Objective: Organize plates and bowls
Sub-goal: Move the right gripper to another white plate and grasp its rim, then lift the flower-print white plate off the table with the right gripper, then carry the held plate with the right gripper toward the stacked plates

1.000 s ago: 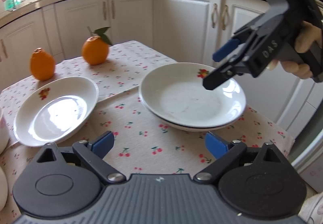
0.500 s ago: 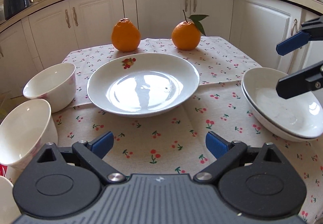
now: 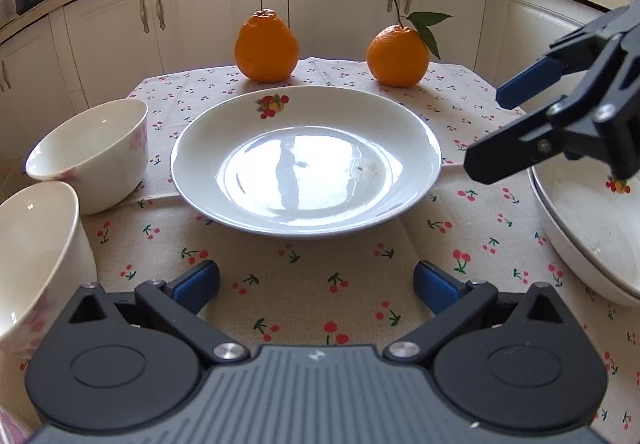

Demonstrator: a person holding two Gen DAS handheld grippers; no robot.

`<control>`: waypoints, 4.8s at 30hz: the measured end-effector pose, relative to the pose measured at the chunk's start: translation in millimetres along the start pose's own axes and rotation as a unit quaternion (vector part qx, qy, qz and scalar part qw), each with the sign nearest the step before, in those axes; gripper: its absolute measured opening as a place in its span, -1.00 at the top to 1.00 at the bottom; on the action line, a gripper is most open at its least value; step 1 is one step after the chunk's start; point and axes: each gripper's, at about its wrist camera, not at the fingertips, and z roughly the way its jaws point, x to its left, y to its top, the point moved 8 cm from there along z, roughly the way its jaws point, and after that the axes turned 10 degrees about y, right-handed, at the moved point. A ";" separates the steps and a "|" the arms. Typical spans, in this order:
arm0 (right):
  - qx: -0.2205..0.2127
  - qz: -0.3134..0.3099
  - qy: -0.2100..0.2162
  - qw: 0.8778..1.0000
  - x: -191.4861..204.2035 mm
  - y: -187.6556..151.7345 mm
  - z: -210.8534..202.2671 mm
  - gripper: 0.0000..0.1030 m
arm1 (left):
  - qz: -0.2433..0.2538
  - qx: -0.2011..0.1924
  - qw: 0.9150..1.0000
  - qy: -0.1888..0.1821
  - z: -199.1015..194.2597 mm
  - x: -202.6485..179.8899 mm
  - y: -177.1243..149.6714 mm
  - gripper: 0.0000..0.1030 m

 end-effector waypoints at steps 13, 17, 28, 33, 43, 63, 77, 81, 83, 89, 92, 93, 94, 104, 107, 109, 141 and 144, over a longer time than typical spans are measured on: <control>0.022 -0.015 0.052 0.998 -24.5 42.4 49.0 -1.00 | 0.002 -0.020 1.000 0.003 3.8 0.4 9.1 -0.99; 0.025 -0.008 0.074 0.997 -34.5 60.6 65.4 -1.00 | 0.002 -0.028 1.000 0.008 4.5 2.7 13.5 -0.99; 0.044 0.021 0.116 0.992 -57.2 82.1 105.6 -0.71 | -0.009 -0.032 0.999 0.006 8.8 8.7 17.4 -0.99; 0.049 0.031 0.137 0.989 -60.3 83.2 111.1 -0.43 | 0.001 -0.040 0.999 0.011 9.5 7.1 17.4 -0.98; 0.044 0.044 0.166 0.984 -65.3 87.9 115.7 -0.30 | -0.001 -0.043 0.999 0.007 9.9 5.3 18.4 -0.97; 0.049 0.067 0.180 0.980 -62.5 73.8 97.7 -0.31 | 0.022 -0.048 0.998 -0.016 -4.2 6.5 18.4 -0.97; 0.034 0.069 0.178 0.981 -46.3 59.7 64.3 -0.31 | 0.043 -0.035 0.997 -0.049 -28.6 1.6 8.6 -0.97; 0.029 0.073 0.178 0.981 -42.1 54.3 53.9 -0.31 | 0.050 -0.035 0.997 -0.052 -36.8 -1.2 6.9 -0.97; 0.026 0.075 0.178 0.981 -40.2 51.3 47.9 -0.31 | 0.054 -0.036 0.996 -0.053 -41.3 -3.2 5.6 -0.97; 0.017 0.078 0.172 0.982 -35.1 42.3 29.3 -0.31 | 0.065 -0.039 0.995 -0.059 -55.3 -9.7 5.3 -0.97; 0.010 0.082 0.169 0.982 -34.1 37.1 18.7 -0.31 | 0.071 -0.042 0.995 -0.063 -62.0 -13.8 5.6 -0.97; 0.008 0.084 0.168 0.982 -33.8 35.1 15.6 -0.31 | 0.073 -0.043 0.994 -0.064 -64.0 -15.4 5.4 -0.97; 0.005 0.087 0.167 0.982 -33.9 33.2 13.0 -0.31 | 0.075 -0.043 0.994 -0.066 -65.9 -17.2 5.0 -0.97; -0.017 0.109 0.147 0.983 -36.4 6.9 -21.3 -0.31 | 0.104 -0.052 0.989 -0.091 -84.1 -38.8 4.3 -0.97; -0.023 0.115 0.137 0.984 -37.6 -2.6 -32.7 -0.31 | 0.114 -0.055 0.987 -0.099 -89.9 -47.4 3.9 -0.97; -0.027 0.120 0.132 0.984 -39.3 -8.4 -39.3 -0.31 | 0.121 -0.057 0.986 -0.104 -93.0 -53.2 3.7 -0.97; -0.067 0.219 0.061 0.972 -84.2 -107.5 -102.2 -0.31 | 0.198 -0.053 0.960 -0.193 -97.5 -138.1 -1.9 -0.97; -0.064 0.226 0.060 0.970 -87.2 -113.5 -101.2 -0.31 | 0.199 -0.046 0.959 -0.197 -94.5 -140.9 -3.7 -0.97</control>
